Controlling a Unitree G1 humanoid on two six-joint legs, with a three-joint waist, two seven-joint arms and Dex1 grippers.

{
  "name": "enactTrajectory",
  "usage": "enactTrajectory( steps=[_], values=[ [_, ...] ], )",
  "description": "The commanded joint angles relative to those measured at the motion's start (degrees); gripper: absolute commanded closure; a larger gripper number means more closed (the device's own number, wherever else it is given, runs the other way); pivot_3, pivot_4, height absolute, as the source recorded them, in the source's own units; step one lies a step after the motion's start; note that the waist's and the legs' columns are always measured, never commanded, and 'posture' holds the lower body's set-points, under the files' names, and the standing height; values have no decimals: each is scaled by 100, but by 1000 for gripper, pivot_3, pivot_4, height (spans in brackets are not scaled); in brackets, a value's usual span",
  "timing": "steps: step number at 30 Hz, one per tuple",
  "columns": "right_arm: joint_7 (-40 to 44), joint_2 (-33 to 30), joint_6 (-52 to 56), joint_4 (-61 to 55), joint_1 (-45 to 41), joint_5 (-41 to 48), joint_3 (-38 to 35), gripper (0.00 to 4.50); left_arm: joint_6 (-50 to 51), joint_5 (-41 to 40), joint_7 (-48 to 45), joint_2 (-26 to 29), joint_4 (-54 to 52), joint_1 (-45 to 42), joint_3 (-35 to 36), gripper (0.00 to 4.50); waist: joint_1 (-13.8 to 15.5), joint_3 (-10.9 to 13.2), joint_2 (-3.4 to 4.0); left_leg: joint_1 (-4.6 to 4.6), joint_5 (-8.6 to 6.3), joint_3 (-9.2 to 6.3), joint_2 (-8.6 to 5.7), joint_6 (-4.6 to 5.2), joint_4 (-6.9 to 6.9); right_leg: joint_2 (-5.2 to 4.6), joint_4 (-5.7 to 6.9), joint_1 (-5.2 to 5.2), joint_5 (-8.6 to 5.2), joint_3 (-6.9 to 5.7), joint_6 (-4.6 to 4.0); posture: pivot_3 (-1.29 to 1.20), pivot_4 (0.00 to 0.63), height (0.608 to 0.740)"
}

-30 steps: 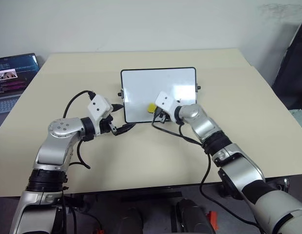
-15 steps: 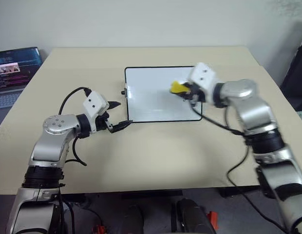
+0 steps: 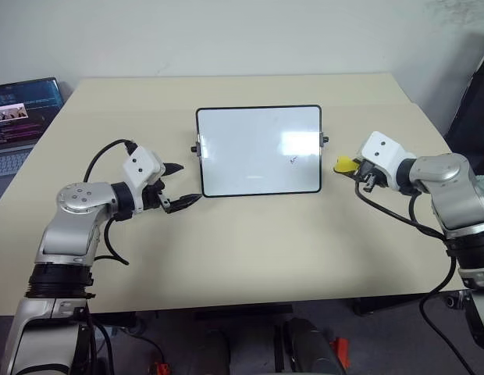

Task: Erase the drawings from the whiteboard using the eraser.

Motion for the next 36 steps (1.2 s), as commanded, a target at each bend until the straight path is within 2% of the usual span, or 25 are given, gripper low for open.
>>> enactTrajectory(
  steps=[1, 29, 36],
  values=[
    [-121, -46, -107, -220, 48, -34, -161, 3533, -109, 1, 34, 43, -37, -88, 90, 0, 14, 0, 0, 0, 0, 0, 0, 0, 0, 0, 0, 1, 0, 0, 0, 0, 150, 740],
    [-304, 71, -257, -153, -118, 75, -252, 3533, -234, 19, 50, 109, 105, -205, 141, 0, 14, 0, 0, 0, 0, 0, 0, 0, 2, 0, 3, 1, 9, 0, -15, 0, 150, 740],
    [-537, 349, -465, -43, -332, 230, -447, 3533, -241, 6, 56, 90, 92, -212, 142, 0, 10, 0, 0, 1, 0, 1, 0, 0, 2, 0, 5, 0, 10, 0, -16, 0, 150, 740]
  ],
)
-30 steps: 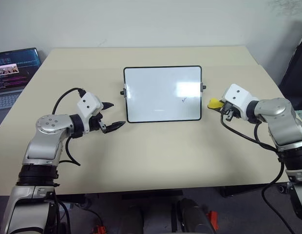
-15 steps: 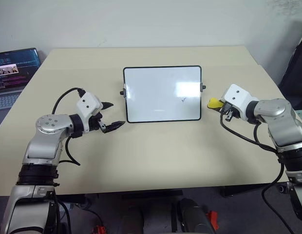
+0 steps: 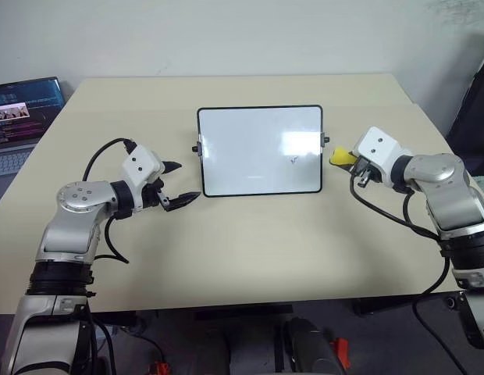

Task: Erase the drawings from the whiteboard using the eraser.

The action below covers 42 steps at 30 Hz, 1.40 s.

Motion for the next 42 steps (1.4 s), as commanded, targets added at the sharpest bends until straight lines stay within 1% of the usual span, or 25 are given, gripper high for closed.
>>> enactTrajectory(
  steps=[1, 5, 9, 28, 35, 42],
  values=[
    [-87, 70, -161, -109, -248, 162, -298, 3533, -126, -19, 15, 83, -76, -121, 142, 0, 0, 0, 0, 0, 0, -1, 0, 0, 0, 0, 0, 0, 0, -1, 0, 0, 150, 740],
    [-115, 93, -258, -91, -265, 205, -295, 3533, -125, -38, 18, 72, -93, -129, 149, 0, 9, 0, 0, -1, 0, -2, 0, 0, 0, 0, 0, 1, 0, -1, 0, 0, 150, 740],
    [-144, 252, -329, -154, -345, 383, -398, 3533, -128, -51, 11, 72, -110, -122, 157, 0, -2, 0, 0, 0, 0, -1, 0, 0, 1, 0, 1, 1, 0, -1, 0, 0, 150, 740],
    [-163, 263, -358, -156, -306, 373, -366, 3533, -140, -60, 3, 65, -107, -140, 146, 0, 4, 0, 0, 0, 0, -2, 0, 0, 2, 0, 4, 1, 0, -1, -1, 0, 150, 740],
    [-203, 327, -347, -196, -347, 389, -333, 3533, -151, -51, 4, 42, -76, -180, 124, 0, 4, 0, 0, 1, 0, -2, 0, 0, 3, 0, 5, 1, 1, -1, -1, 0, 150, 740],
    [-188, 520, -337, -245, -391, 404, -215, 3533, -267, -46, 112, -22, -44, -276, 161, 0, 3, 0, 0, 1, 0, -2, 0, 0, 4, 0, 7, 1, 1, -1, -1, 0, 150, 740]
  ],
)
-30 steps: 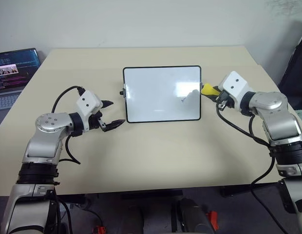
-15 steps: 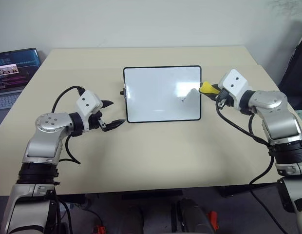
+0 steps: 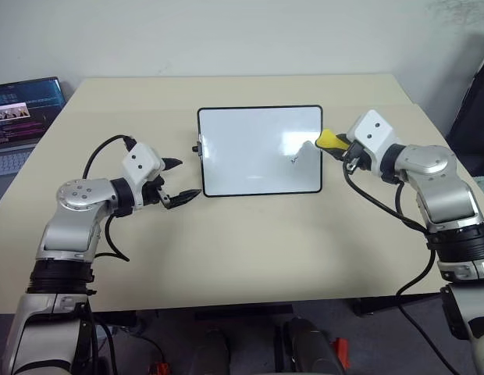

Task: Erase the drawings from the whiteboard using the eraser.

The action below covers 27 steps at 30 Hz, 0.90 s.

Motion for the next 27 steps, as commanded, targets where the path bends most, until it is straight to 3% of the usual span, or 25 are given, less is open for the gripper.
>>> enactTrajectory(
  steps=[1, 27],
  values=[
    [-9, 49, -91, -233, -188, 22, -51, 3533, -184, -22, 115, 1, -40, -191, 171, 0, 0, 0, 0, 0, 0, 0, 0, 0, 0, 0, 0, 0, 0, 0, 0, 0, 150, 740],
    [-9, 381, -80, -166, -378, -31, 169, 3533, -420, -148, 164, -208, -123, -385, 201, 0, -7, 0, 0, 0, 0, -1, 0, 0, 2, 0, 4, 0, 0, -1, 0, 0, 150, 740]
  ],
)
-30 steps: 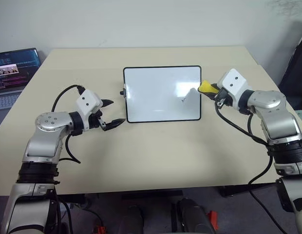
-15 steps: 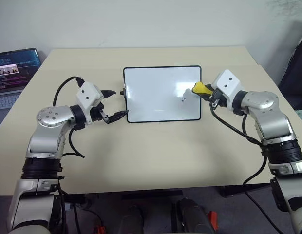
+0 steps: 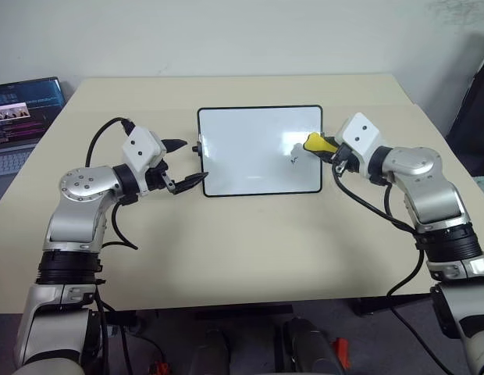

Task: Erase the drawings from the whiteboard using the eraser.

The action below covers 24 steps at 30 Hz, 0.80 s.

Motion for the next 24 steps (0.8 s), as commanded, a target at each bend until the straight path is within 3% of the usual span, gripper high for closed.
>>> enactTrajectory(
  steps=[1, 8, 11, 19, 24],
  values=[
    [-55, 171, -65, -138, -306, -60, 93, 3533, -84, -21, 32, 19, -120, -41, 90, 0, -8, 0, 0, 0, 0, 0, 0, 0, 0, 0, 0, 0, 0, 0, 0, 0, 150, 740],
    [-606, 898, -357, 644, -570, -546, 553, 3533, -160, 54, 43, -86, -34, 28, 4, 0, -11, 0, 0, 2, 0, -2, 0, 0, 1, 1, 2, 1, 0, -1, -1, 0, 150, 740],
    [-865, 890, -792, 1147, -687, -1015, 822, 3533, -131, 43, 46, -121, -40, 34, 14, 0, 13, 0, 0, 0, 0, -2, -1, -1, 2, 0, 1, 1, 1, -2, -1, 0, 150, 740],
    [-1592, 994, -1550, 3101, -1282, -1172, 639, 3533, -82, 22, 51, -88, -171, 179, 66, 0, -24, 0, 0, 4, 0, -1, 0, 0, 1, 0, 4, 1, 1, -1, -2, 0, 150, 740],
    [-1648, 1060, -1828, 3607, -1386, -1215, 640, 3533, -47, 10, 75, -78, -243, 234, 86, 0, -22, -1, -1, 12, 1, -3, -1, 0, 3, 0, 7, 10, 2, -1, -1, 0, 150, 740]
  ],
)
